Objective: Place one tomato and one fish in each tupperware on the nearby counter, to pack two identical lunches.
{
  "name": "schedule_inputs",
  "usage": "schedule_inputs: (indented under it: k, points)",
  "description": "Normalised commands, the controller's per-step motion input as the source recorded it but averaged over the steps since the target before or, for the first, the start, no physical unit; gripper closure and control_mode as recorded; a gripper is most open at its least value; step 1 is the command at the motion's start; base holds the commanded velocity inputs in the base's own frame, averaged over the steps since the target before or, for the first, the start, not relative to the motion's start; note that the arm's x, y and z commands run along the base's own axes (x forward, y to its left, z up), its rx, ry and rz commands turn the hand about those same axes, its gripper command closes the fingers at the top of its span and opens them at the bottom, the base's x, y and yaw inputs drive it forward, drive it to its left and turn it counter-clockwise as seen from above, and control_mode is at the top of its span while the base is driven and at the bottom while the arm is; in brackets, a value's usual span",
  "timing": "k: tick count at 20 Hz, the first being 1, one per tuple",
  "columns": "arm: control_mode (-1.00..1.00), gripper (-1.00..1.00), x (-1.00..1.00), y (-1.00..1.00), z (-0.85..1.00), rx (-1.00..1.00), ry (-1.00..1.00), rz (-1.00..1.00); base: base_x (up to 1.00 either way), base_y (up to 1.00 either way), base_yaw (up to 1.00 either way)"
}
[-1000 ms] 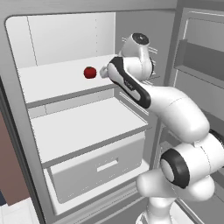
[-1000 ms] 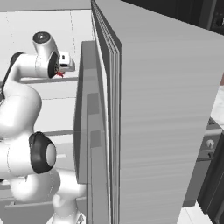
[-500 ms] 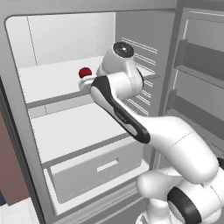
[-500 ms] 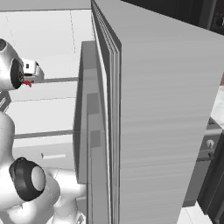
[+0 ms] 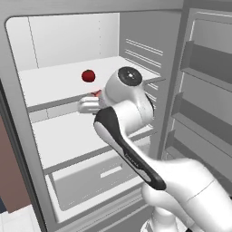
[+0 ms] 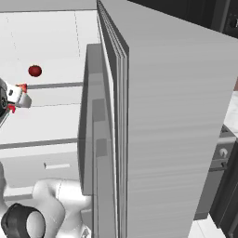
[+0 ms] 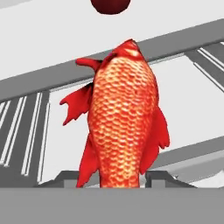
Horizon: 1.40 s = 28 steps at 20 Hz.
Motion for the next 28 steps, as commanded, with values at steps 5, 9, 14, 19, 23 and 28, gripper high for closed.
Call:
schedule_inputs:
  k: [5, 9, 14, 19, 23, 28]
  points:
    - [-1.0, 1.0, -1.0, 0.0, -0.98, 0.14, 0.27, -0.16, 0.0, 0.0, 0.0]
    - [-1.0, 1.0, -1.0, 0.0, -0.97, 0.05, 0.17, -0.18, 0.0, 0.0, 0.0]
    - [1.0, 1.0, -0.2, 0.0, -0.16, 0.02, 0.03, -0.05, -0.8, 0.32, -0.34]
    - [1.0, 1.0, 0.0, 0.0, 0.0, 0.0, 0.0, 0.0, -0.98, 0.5, -0.63]
    - [1.0, 1.0, 0.0, 0.0, 0.0, 0.0, 0.0, 0.0, -0.9, 0.41, -0.7]
    - [1.0, 1.0, 0.0, 0.0, 0.0, 0.0, 0.0, 0.0, -0.72, 0.1, -0.79]
